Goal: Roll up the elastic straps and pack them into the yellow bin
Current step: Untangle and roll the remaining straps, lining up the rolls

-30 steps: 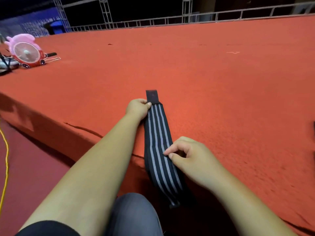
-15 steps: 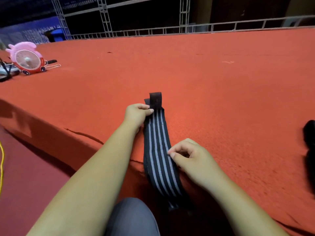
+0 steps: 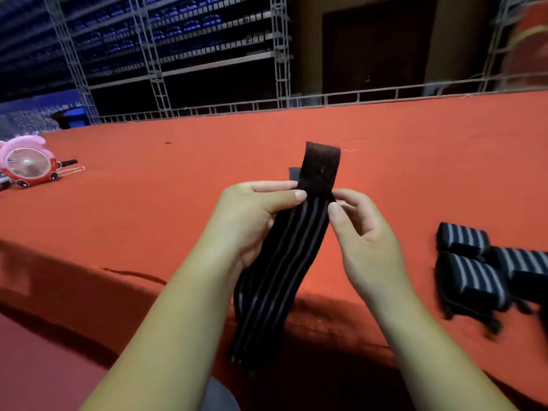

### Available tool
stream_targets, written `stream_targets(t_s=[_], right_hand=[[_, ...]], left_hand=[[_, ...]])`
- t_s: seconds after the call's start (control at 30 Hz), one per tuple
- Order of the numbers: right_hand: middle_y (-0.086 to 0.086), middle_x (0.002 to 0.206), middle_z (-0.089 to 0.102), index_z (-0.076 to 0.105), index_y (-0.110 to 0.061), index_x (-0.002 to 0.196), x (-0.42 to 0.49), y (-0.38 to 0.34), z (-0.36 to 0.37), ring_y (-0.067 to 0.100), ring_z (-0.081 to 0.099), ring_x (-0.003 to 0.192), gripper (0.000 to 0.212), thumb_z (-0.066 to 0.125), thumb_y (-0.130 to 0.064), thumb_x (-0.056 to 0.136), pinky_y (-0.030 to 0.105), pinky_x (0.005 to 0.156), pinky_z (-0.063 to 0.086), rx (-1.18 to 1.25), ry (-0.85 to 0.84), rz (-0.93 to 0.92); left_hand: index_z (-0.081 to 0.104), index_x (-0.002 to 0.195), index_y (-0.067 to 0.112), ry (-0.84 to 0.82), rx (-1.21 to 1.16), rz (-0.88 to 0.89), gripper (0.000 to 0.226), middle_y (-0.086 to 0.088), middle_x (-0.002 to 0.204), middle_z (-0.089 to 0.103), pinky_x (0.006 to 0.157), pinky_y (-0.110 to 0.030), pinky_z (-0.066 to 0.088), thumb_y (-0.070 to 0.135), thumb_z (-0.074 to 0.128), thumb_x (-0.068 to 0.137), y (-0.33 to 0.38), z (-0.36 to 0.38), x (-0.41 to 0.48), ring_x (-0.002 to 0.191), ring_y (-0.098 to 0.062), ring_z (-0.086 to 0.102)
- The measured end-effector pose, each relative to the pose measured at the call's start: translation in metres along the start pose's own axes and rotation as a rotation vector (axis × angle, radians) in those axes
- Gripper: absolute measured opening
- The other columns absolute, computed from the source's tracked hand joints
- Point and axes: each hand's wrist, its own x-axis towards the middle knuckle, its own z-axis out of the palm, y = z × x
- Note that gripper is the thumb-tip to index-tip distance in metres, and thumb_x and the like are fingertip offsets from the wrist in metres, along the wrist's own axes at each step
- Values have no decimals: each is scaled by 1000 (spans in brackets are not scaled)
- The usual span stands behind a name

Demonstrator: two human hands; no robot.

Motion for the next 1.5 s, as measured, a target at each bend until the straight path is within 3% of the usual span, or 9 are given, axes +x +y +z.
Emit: stream_targets(t_s=[0.13, 0.3, 0.43, 0.67, 0.9, 1.1, 1.2, 1.37, 1.5], right_hand=[[5, 110, 78, 71, -28, 109, -13, -34, -30, 31, 74, 107, 9, 63, -30, 111, 57, 100, 59, 53, 40, -25], [16, 100, 78, 71, -19, 109, -26, -54, -71, 24, 72, 81, 16, 60, -30, 112, 48, 77, 57, 94, 131, 94], [20, 97, 76, 72, -22, 103, -35, -50, -99, 28, 70, 84, 16, 61, -29, 112, 55, 81, 56, 153, 185, 175], [12, 99, 72, 70, -19, 103, -50, -34, -142, 30, 65, 88, 12, 62, -24, 111, 50, 81, 52, 181, 120, 263], [22, 107, 71, 66, -2, 115, -53, -9, -163, 31, 62, 98, 27, 57, -28, 113, 52, 89, 45, 150, 76, 402], [26, 117, 75, 70, -21, 109, -47, 10, -162, 35, 74, 104, 27, 61, -46, 102, 74, 104, 52, 65, 128, 384], [15, 113, 79, 71, -24, 105, -44, 19, -158, 38, 76, 111, 22, 60, -43, 102, 68, 103, 56, 34, 216, 356], [9, 102, 78, 69, -21, 106, -40, 30, -154, 13, 70, 84, 17, 56, -31, 113, 43, 83, 58, -120, 347, 298], [-1, 102, 77, 68, -23, 106, -40, 31, -151, 11, 73, 95, 15, 58, -33, 111, 38, 88, 57, -171, 398, 256]], left_hand=[[78, 121, 0, -112, -25, -18, 28, -21, 110, 81, 87, -34, 66, 0, 78, 93, 8, 32, -23, 105, -33, 80], [73, 131, -3, -273, -156, -49, 37, -23, 129, 75, 95, -32, 62, -5, 52, 101, -9, 69, -39, 112, -27, 73], [71, 137, 0, -328, -193, -97, 42, -21, 134, 74, 117, -45, 53, -6, 44, 105, -36, 92, -48, 134, -35, 67], [74, 126, -4, -209, -263, -156, 32, -25, 117, 79, 91, -34, 66, -14, 54, 102, -76, 130, -53, 105, -28, 80], [77, 120, -1, 3, -301, -173, 33, -26, 105, 80, 71, -31, 66, -14, 52, 103, -114, 154, -38, 86, -28, 80], [79, 118, 1, -102, -334, -171, 30, -24, 104, 81, 70, -32, 66, -12, 58, 101, -127, 163, -34, 84, -26, 80], [80, 117, 3, -117, -342, -175, 33, -24, 105, 81, 72, -33, 66, -13, 57, 99, -133, 166, -31, 85, -27, 80], [83, 113, 3, -154, -364, -117, 35, -20, 112, 81, 84, -36, 64, -4, 50, 103, -138, 169, -28, 99, -23, 79], [83, 116, 8, -162, -313, -55, 24, -16, 113, 82, 95, -40, 62, 2, 63, 105, -141, 168, -29, 107, -25, 80]])
